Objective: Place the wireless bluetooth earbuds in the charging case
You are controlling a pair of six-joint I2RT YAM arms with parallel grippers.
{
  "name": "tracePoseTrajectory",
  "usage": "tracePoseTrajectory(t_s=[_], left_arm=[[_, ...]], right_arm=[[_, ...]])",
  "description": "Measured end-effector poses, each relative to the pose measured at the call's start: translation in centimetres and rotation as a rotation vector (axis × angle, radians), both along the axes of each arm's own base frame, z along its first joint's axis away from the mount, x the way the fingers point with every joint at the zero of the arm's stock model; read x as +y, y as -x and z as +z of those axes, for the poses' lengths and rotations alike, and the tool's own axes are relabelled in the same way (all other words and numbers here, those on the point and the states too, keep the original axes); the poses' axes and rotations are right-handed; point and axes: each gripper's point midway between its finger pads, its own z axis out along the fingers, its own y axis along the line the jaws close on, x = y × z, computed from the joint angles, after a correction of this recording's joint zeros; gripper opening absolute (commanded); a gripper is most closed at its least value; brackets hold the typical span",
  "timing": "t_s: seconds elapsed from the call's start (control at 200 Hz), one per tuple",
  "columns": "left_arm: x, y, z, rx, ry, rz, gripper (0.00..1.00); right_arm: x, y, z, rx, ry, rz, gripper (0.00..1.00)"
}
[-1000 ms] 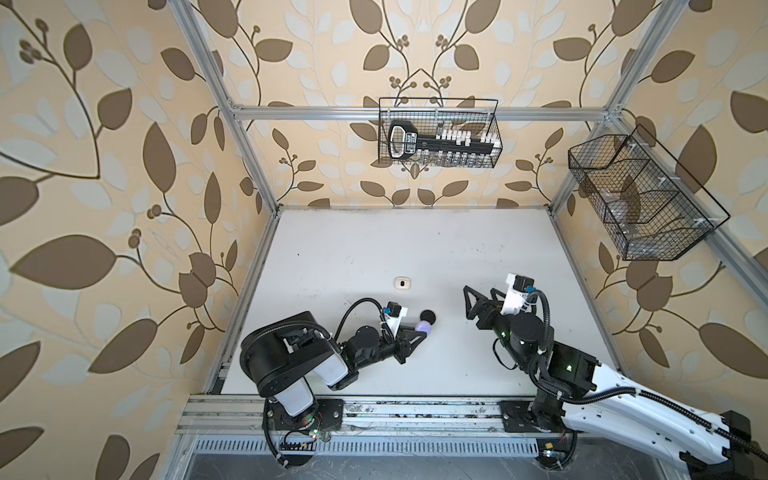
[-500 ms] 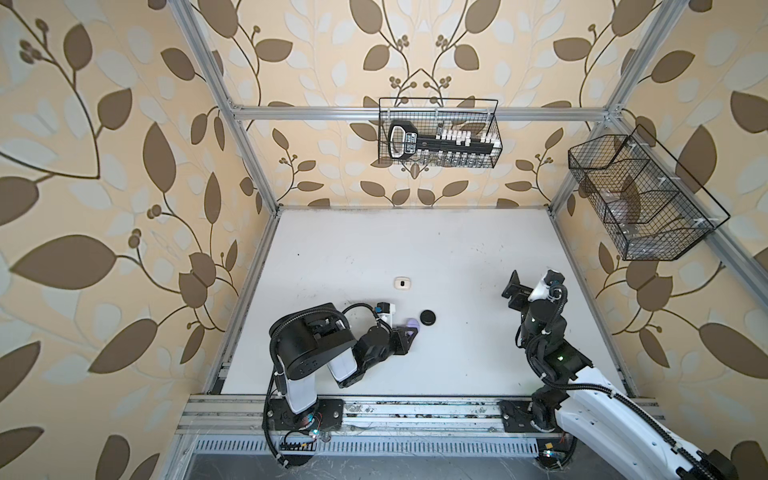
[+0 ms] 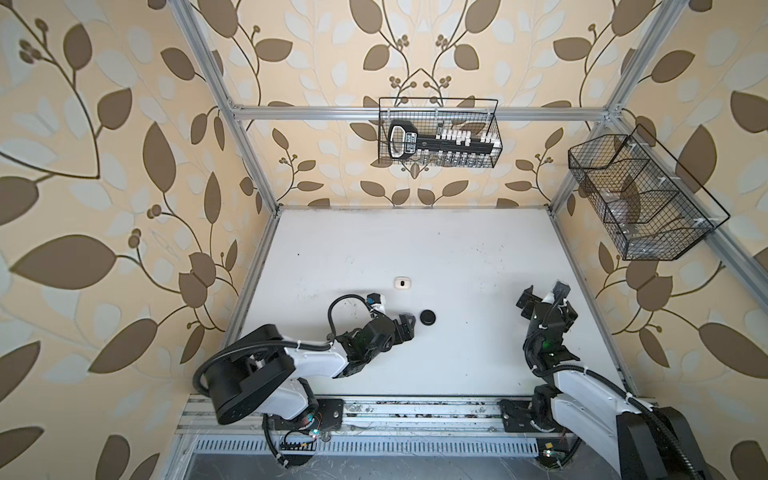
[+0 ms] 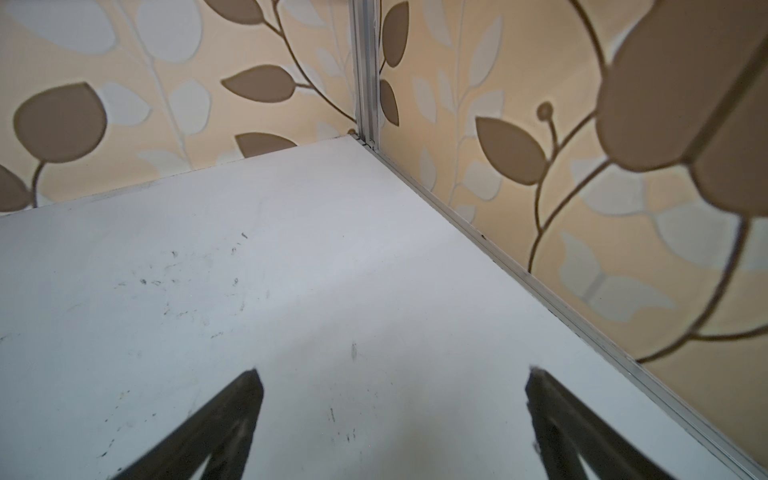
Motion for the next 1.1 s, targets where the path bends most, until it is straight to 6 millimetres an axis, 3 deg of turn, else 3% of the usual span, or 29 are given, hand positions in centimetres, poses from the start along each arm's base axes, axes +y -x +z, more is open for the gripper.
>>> tracePoseTrajectory(t_s=[0.115, 0.25, 0.32, 0.41, 0.475, 0.54, 0.665, 0.77, 0.855, 1.01, 1.1], left_arm=[[3.1, 0.1, 2.4, -0.04, -0.116, 0.064, 0.99], [7.2, -1.4, 9.2, -0.254, -0.237, 0.171, 0.99], [10.6, -2.4, 12.5, -0.372, -0.317, 0.262, 0.99], [16.0, -3.8, 14.3, -0.457, -0.453, 0.4, 0.99], [20.2, -4.6, 13.8, -0.454, -0.575, 0.497, 0.99], [24.2, -5.1, 11.6, -0.391, -0.688, 0.574, 0.99], [28.4, -5.5, 5.7, -0.249, -0.805, 0.616, 0.99], [28.7, -6.3, 2.1, -0.157, -0.868, 0.542, 0.99], [28.4, -7.9, 1.5, -0.182, -0.828, 0.515, 0.99], [29.4, -10.4, -0.5, -0.156, -0.763, 0.499, 0.99], [29.2, -11.9, 0.3, -0.181, -0.719, 0.479, 0.99]], right_arm=[[-0.2, -0.7, 0.2, -0.035, -0.024, 0.025, 1.0], [1.3, -2.0, -0.3, -0.018, -0.016, 0.126, 1.0], [2.4, -2.9, -0.3, -0.028, 0.001, 0.188, 1.0], [3.9, -3.8, -1.8, 0.018, 0.023, 0.273, 1.0], [4.9, -4.3, -2.9, 0.061, 0.038, 0.319, 1.0], [5.1, -4.7, -3.0, 0.07, 0.037, 0.34, 1.0], [4.8, -5.2, -2.0, 0.032, 0.037, 0.336, 1.0], [4.9, -5.3, -1.9, 0.028, 0.035, 0.346, 1.0], [5.0, -5.3, -1.9, 0.026, 0.035, 0.348, 1.0], [5.0, -5.3, -1.9, 0.025, 0.034, 0.351, 1.0], [5.2, -5.4, -1.8, 0.026, 0.039, 0.357, 1.0]])
